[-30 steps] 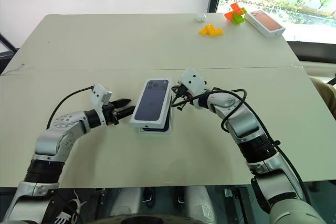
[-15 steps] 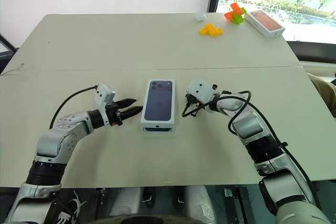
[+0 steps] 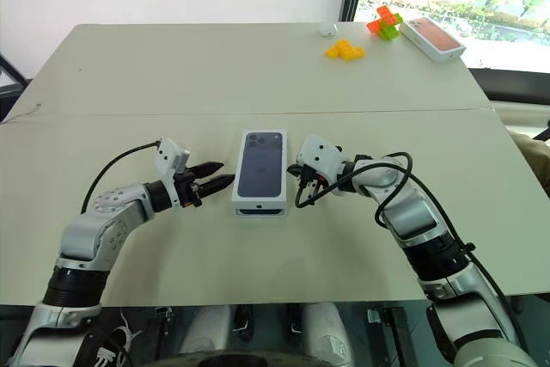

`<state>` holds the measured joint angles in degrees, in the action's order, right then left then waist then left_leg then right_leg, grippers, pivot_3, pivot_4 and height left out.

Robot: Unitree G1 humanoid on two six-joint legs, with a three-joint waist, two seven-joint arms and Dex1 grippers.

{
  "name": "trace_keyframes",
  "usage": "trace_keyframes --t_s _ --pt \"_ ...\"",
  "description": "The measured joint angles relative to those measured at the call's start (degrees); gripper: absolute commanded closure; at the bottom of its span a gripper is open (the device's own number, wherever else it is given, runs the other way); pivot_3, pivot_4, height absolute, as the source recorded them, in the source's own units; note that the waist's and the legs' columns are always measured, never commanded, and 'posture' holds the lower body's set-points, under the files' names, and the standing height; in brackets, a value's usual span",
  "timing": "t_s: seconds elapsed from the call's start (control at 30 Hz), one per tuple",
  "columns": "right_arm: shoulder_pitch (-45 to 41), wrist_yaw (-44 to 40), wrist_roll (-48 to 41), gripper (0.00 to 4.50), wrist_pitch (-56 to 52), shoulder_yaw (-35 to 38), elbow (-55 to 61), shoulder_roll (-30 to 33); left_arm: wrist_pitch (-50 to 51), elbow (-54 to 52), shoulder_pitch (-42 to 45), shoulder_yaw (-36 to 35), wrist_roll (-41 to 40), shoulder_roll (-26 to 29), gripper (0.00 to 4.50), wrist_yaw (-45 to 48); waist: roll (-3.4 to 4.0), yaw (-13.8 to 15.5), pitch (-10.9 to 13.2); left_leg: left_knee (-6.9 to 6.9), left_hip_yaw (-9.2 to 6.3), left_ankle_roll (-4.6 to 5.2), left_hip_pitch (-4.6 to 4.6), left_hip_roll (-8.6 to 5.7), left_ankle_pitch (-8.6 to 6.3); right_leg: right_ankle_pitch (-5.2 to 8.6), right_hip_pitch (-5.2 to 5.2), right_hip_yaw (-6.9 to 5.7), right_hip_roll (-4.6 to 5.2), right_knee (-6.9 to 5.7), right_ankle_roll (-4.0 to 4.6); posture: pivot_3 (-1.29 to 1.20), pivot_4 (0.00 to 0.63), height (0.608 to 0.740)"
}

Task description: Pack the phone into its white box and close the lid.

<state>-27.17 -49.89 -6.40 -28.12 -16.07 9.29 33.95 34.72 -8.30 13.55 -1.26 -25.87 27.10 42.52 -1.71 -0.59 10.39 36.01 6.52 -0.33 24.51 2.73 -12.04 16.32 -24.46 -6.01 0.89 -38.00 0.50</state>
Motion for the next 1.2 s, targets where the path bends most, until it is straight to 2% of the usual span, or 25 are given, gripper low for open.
trace_keyframes --t_s 0.33,0.5,0.7,0.83,1.03,1.2 --pt "2.36 -3.39 0.57 4.44 -1.34 -0.79 4.77 3.72 3.48 -7.73 -4.07 -0.26 -1.88 1.04 1.78 0.00 0.00 0.15 0.00 0.01 -0.01 0.00 0.00 0.00 0.00 0.00 0.01 0.00 0.00 0.00 0.01 0.00 0.150 0.737" --pt "4.19 -5.67 0.58 4.44 -1.57 -2.29 6.48 5.32 3.53 -8.12 -5.12 -0.18 -2.16 1.04 1.78 -0.22 0.00 0.18 0.00 0.06 -0.02 0.00 -0.02 0.00 0.00 0.00 0.02 0.00 0.00 -0.03 0.01 0.00 0.150 0.737" --pt "3.05 -2.15 2.73 4.44 -1.22 -2.70 5.00 1.75 0.93 -5.54 -7.82 -0.59 -1.94 1.58 1.78 -0.12 -0.01 0.04 0.00 0.07 -0.05 0.00 -0.07 0.03 0.00 0.00 0.04 0.00 -0.04 -0.07 0.01 0.00 0.150 0.737" --pt "1.09 -2.87 2.01 4.44 -0.72 -1.11 3.91 2.06 0.84 -4.91 -7.87 -2.64 -2.39 2.28 1.78 -0.33 -0.01 0.12 0.00 0.12 -0.05 0.00 -0.06 0.02 0.00 0.00 0.05 0.00 -0.03 -0.08 0.02 0.00 0.150 0.737" --pt "-6.33 -3.75 -0.74 4.44 -0.47 3.79 -2.62 1.89 3.68 -5.28 1.25 -5.82 -6.47 0.81 1.78 -2.29 -0.05 0.98 0.02 0.18 -0.05 0.00 -0.05 0.00 0.00 -0.02 0.09 0.00 -0.02 -0.09 0.04 0.00 0.150 0.737" --pt "-8.09 0.05 -2.27 4.44 -1.28 5.10 -4.17 -5.10 3.70 -3.52 11.37 -5.77 -7.01 -2.77 1.78 -5.12 -0.04 1.24 0.00 0.13 -0.03 -0.01 -0.05 0.00 0.01 -0.04 0.09 -0.01 -0.04 -0.12 0.05 0.00 0.150 0.737"
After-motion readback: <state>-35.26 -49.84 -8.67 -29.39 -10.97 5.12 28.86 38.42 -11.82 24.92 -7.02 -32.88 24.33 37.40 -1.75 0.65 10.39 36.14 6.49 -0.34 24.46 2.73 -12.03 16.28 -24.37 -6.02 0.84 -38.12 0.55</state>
